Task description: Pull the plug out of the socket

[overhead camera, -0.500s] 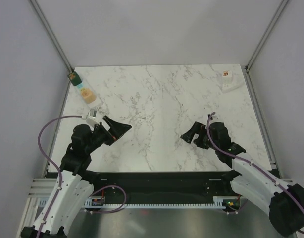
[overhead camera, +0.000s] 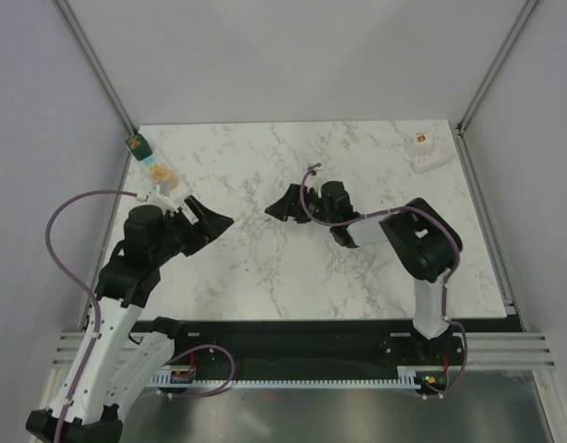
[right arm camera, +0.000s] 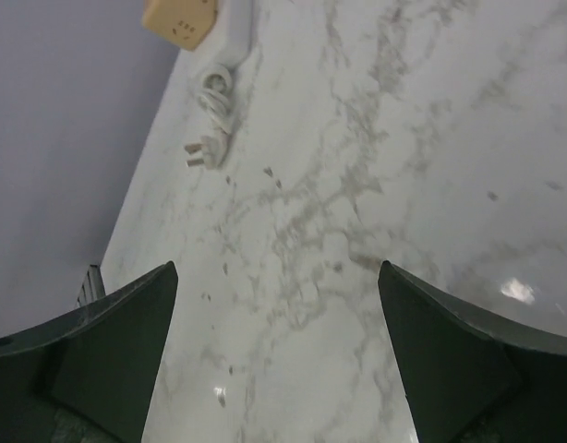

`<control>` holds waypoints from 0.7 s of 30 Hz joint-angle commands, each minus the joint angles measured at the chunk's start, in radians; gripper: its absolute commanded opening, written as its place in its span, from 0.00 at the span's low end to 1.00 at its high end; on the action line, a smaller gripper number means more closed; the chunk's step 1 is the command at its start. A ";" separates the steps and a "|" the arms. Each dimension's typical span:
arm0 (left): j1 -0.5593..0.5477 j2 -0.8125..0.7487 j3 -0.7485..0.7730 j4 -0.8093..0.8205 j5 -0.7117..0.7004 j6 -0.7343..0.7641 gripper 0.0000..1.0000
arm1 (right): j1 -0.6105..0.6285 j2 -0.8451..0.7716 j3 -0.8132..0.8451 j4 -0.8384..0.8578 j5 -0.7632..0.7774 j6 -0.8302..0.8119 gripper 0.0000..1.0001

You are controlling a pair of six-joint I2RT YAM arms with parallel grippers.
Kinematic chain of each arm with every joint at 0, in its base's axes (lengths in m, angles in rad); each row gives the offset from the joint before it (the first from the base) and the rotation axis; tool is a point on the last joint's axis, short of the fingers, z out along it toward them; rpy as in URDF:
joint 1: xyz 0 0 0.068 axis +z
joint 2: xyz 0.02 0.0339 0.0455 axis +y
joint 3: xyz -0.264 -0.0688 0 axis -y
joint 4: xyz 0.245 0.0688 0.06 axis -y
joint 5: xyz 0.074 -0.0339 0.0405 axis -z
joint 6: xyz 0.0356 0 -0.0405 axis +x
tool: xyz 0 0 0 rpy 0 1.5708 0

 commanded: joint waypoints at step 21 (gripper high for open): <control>0.004 -0.331 0.138 -0.369 -0.251 0.140 0.78 | 0.400 0.847 1.309 -0.517 0.386 -0.368 0.74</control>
